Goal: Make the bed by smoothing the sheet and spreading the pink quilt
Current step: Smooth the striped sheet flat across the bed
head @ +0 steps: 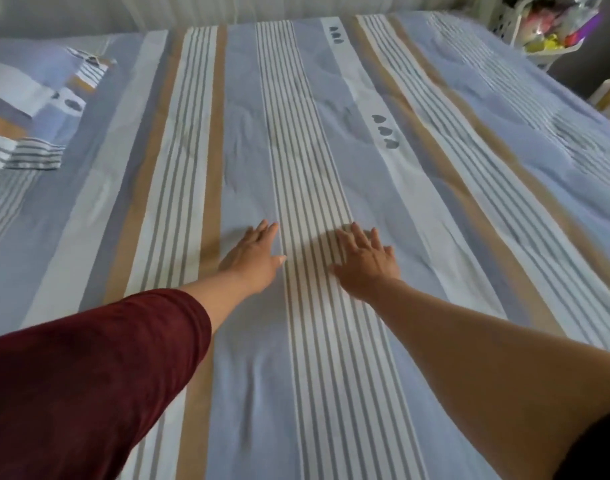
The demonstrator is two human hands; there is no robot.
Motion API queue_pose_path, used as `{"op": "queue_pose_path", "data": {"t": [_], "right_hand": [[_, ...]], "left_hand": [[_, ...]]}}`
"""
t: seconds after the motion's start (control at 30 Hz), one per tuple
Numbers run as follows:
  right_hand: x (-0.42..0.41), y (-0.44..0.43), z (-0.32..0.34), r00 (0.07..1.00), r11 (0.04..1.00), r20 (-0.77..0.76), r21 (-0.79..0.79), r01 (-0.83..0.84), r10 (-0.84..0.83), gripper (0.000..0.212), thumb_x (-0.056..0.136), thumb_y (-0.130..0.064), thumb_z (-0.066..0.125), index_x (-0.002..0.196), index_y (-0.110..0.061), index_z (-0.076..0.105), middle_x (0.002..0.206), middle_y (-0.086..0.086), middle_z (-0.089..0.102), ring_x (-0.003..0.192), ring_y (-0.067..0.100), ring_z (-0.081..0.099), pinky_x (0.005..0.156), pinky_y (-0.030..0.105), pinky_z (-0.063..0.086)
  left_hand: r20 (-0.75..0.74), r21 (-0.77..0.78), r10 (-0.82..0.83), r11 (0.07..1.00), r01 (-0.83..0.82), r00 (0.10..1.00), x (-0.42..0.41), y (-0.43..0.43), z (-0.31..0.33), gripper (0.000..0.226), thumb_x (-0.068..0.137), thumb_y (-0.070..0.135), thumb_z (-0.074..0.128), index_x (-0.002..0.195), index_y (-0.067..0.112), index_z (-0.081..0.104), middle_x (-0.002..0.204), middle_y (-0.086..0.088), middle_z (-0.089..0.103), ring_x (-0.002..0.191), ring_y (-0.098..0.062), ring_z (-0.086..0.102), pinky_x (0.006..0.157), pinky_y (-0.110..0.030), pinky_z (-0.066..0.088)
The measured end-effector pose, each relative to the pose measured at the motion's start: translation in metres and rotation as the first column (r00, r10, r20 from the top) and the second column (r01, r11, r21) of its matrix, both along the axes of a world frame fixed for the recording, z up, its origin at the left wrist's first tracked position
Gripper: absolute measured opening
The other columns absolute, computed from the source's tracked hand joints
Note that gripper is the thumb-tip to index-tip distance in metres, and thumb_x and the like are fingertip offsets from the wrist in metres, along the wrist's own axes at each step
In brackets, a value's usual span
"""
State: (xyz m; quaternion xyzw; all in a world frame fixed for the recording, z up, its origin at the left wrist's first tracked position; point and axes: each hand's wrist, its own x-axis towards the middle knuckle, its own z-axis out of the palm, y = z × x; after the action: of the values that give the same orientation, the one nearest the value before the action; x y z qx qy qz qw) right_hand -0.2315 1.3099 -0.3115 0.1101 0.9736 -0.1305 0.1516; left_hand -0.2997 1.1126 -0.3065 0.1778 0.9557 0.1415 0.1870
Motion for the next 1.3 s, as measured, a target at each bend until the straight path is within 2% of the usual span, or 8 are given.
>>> {"op": "queue_pose_path", "data": {"t": [0.53, 0.63, 0.73, 0.8, 0.87, 0.97, 1.1, 1.3], "right_hand": [[-0.194, 0.097, -0.043, 0.981, 0.982, -0.145, 0.16, -0.105, 0.128, 0.068, 0.095, -0.065, 0.013, 0.153, -0.036, -0.005, 0.161, -0.005, -0.013, 0.148, 0.021, -0.016, 0.12, 0.049, -0.005], [-0.19, 0.097, -0.065, 0.951, 0.985, -0.288, 0.159, -0.067, 0.111, 0.068, 0.093, -0.067, 0.004, 0.153, -0.037, -0.003, 0.161, -0.009, -0.01, 0.148, 0.017, -0.016, 0.12, 0.047, -0.006], [-0.193, 0.1, -0.071, 0.937, 0.986, -0.335, 0.158, -0.053, 0.104, 0.068, 0.093, -0.066, 0.005, 0.154, -0.036, 0.001, 0.162, -0.009, -0.006, 0.148, 0.016, -0.015, 0.12, 0.047, -0.004], [-0.195, 0.103, -0.073, 0.934, 0.985, -0.343, 0.165, -0.048, 0.102, 0.069, 0.092, -0.066, 0.005, 0.154, -0.036, 0.003, 0.162, -0.008, -0.005, 0.148, 0.016, -0.014, 0.12, 0.048, -0.003], [-0.195, 0.103, -0.073, 0.931, 0.986, -0.352, 0.163, -0.043, 0.099, 0.069, 0.092, -0.066, 0.006, 0.154, -0.036, 0.004, 0.162, -0.008, -0.003, 0.149, 0.016, -0.013, 0.12, 0.048, -0.001], [-0.194, 0.102, -0.072, 0.924, 0.986, -0.372, 0.162, -0.026, 0.086, 0.069, 0.093, -0.066, 0.006, 0.154, -0.035, 0.007, 0.162, -0.008, 0.001, 0.149, 0.015, -0.01, 0.12, 0.048, 0.0], [-0.193, 0.102, -0.07, 0.907, 0.989, -0.414, 0.148, -0.022, 0.082, 0.065, 0.095, -0.062, 0.011, 0.154, -0.034, 0.011, 0.162, -0.009, 0.004, 0.149, 0.014, -0.008, 0.12, 0.046, 0.001], [-0.216, 0.112, -0.06, 0.907, 0.994, -0.411, 0.092, -0.059, 0.091, 0.056, 0.1, -0.046, 0.021, 0.154, -0.035, 0.009, 0.162, -0.01, 0.007, 0.15, 0.015, -0.003, 0.121, 0.044, -0.001]], "left_hand": [[-0.274, -0.019, 0.098, 0.994, -0.107, 0.957, -0.216, 0.028, -0.028, 0.066, 0.1, 0.041, 0.035, 0.153, 0.017, 0.005, 0.161, -0.002, -0.003, 0.148, -0.025, -0.002, 0.12, -0.04, 0.004], [-0.338, -0.015, 0.331, 0.934, -0.357, 0.881, -0.264, 0.007, -0.044, 0.069, 0.1, 0.043, 0.036, 0.153, 0.012, 0.005, 0.16, -0.009, -0.001, 0.148, -0.029, -0.002, 0.119, -0.042, 0.002], [-0.228, -0.029, 0.683, 0.708, -0.706, 0.694, -0.297, 0.026, -0.055, 0.074, 0.098, 0.052, 0.027, 0.152, 0.008, 0.001, 0.16, -0.013, -0.004, 0.147, -0.032, -0.007, 0.118, -0.049, -0.003], [-0.237, -0.068, 0.604, 0.771, -0.633, 0.761, -0.301, 0.081, -0.061, 0.07, 0.098, 0.052, 0.019, 0.153, 0.013, 0.004, 0.16, -0.009, -0.003, 0.147, -0.031, -0.007, 0.118, -0.051, -0.004], [-0.17, 0.115, 0.238, 0.969, -0.221, 0.956, -0.296, 0.156, -0.052, 0.057, 0.101, 0.043, 0.018, 0.152, 0.02, 0.01, 0.161, 0.001, 0.003, 0.148, -0.022, -0.001, 0.117, -0.042, 0.001], [0.01, 0.548, -0.195, 0.821, 0.158, 0.981, -0.277, 0.235, -0.023, 0.048, 0.104, 0.027, 0.033, 0.151, 0.021, 0.022, 0.157, -0.001, 0.024, 0.145, -0.018, 0.02, 0.116, -0.025, 0.014], [-0.067, 0.75, 0.307, 0.644, -0.155, 0.949, -0.259, 0.219, -0.046, 0.061, 0.094, 0.036, 0.035, 0.15, 0.018, 0.022, 0.155, -0.002, 0.029, 0.141, -0.018, 0.031, 0.116, -0.033, 0.024], [-0.033, 0.862, 0.43, 0.468, -0.192, 0.902, -0.257, 0.209, -0.084, 0.064, 0.092, 0.043, 0.035, 0.149, 0.015, 0.026, 0.152, -0.001, 0.036, 0.138, -0.011, 0.035, 0.115, -0.03, 0.029]]}}
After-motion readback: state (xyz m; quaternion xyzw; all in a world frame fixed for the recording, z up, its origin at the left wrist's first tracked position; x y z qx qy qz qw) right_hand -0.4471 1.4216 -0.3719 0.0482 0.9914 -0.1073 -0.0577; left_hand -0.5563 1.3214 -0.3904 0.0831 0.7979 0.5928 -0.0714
